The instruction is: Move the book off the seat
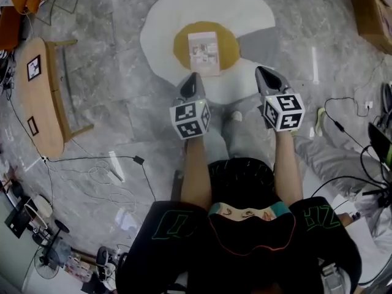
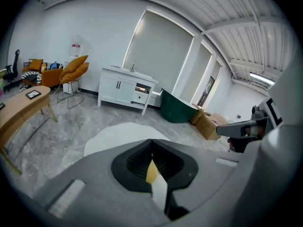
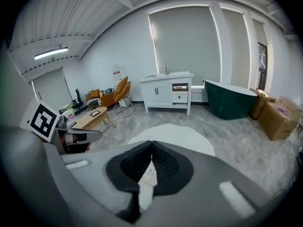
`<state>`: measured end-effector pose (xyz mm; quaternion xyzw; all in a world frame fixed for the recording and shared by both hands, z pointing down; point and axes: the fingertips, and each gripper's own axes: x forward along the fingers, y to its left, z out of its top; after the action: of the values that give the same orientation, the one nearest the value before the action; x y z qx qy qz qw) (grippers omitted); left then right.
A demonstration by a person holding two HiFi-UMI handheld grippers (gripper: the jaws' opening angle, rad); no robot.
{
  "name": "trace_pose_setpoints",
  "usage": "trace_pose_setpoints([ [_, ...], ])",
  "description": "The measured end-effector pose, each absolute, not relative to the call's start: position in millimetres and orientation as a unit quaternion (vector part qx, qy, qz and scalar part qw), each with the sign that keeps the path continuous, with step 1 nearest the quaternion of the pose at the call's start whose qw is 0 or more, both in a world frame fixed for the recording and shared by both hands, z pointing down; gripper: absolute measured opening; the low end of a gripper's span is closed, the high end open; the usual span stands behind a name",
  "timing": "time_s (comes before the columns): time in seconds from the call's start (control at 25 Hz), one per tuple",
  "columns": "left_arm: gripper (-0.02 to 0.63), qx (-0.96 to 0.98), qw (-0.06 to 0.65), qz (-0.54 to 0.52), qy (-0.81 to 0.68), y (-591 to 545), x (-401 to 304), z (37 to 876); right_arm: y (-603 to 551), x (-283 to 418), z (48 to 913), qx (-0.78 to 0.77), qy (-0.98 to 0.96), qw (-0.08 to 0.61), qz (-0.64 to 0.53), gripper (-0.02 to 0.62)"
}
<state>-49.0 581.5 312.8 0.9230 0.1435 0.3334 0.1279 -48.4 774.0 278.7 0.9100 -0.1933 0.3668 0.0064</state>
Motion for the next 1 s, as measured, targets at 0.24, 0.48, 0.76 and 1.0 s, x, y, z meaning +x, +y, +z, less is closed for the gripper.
trace_pose_setpoints([
  [0.24,0.011,0.913,0.127,0.357,0.149,590.8,-32.5,353.3,766.9,-34.3,322.0,0.89,-0.216,0.003,0.401,0.003],
  [0.48,0.011,0.904,0.12,0.383,0.145,594.3,-43.0,369.2,754.3,-28.4,352.5,0.87,-0.255,-0.008,0.422,0.003],
  [0.76,0.011,0.892,0.132,0.409,0.143,576.9,-21.3,447.5,713.6,11.6,433.0,0.851,-0.287,-0.018,0.439,0.003],
  [1.0,0.011,0.864,0.13,0.457,0.166,564.8,-22.0,569.6,714.8,-0.4,556.5,0.84,-0.231,-0.032,0.49,0.003],
])
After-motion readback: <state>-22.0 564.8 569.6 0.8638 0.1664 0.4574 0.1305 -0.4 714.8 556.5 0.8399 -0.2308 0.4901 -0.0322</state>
